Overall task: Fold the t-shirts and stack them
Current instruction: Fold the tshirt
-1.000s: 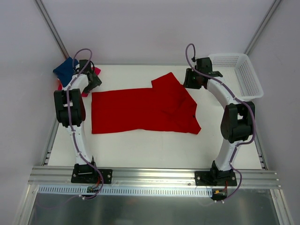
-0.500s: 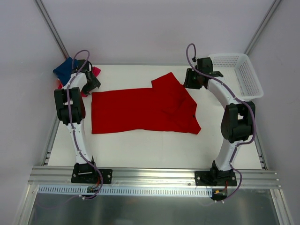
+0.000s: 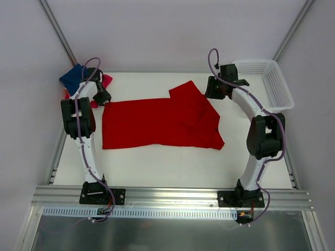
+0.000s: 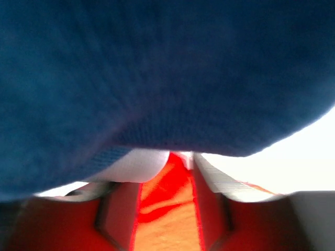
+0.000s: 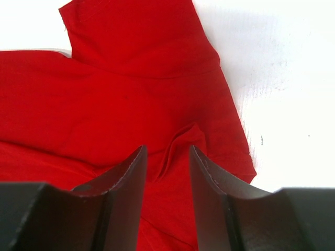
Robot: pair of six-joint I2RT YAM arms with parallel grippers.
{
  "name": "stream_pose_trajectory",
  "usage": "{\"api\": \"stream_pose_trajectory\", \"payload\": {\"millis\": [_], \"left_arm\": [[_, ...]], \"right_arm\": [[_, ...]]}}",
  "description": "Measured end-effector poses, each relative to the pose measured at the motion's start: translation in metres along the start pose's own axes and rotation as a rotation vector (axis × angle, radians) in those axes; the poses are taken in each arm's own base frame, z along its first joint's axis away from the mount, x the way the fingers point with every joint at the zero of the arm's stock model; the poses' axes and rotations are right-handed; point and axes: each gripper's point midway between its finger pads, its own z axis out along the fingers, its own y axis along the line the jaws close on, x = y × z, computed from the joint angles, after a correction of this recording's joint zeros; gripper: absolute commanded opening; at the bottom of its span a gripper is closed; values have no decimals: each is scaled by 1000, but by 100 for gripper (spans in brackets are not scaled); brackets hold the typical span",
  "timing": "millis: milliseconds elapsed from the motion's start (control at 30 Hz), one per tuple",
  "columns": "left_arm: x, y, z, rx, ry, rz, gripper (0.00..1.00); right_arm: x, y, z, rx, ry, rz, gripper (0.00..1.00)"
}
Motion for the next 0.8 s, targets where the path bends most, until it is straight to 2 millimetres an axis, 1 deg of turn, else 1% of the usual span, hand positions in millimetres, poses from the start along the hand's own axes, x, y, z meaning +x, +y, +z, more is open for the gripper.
{"api": "stream_pose_trajectory", "payload": {"millis": [33,100,167,200,300,367,533,700,800], "left_arm": [[1,1,0,-2,3,1,32],[3,1,1,-3,7,-1,22],[4,1,1,-2,9,-3,10],[5,2,2,-2,12,-6,0],[5,1,2,0,13,-6,0],[5,1,2,0,12,-7,0],[5,1,2,2,10,-7,0],[5,1,2,2,10,-7,0],[5,2,2,1,9,-7,0]], "right_arm": [[0,0,0,0,0,0,41],[0,-1,0,0,0,1,41],[0,-1,0,-2,0,2,42],[0,-1,0,-4,0,3,42],[-1,0,2,-11,4,8,44],[-2,1,7,-17,11,10,44],[-15,3,36,-38,26,13,44],[-17,0,68,-49,71,25,45],[-22,2,86,-66,86,31,46]]}}
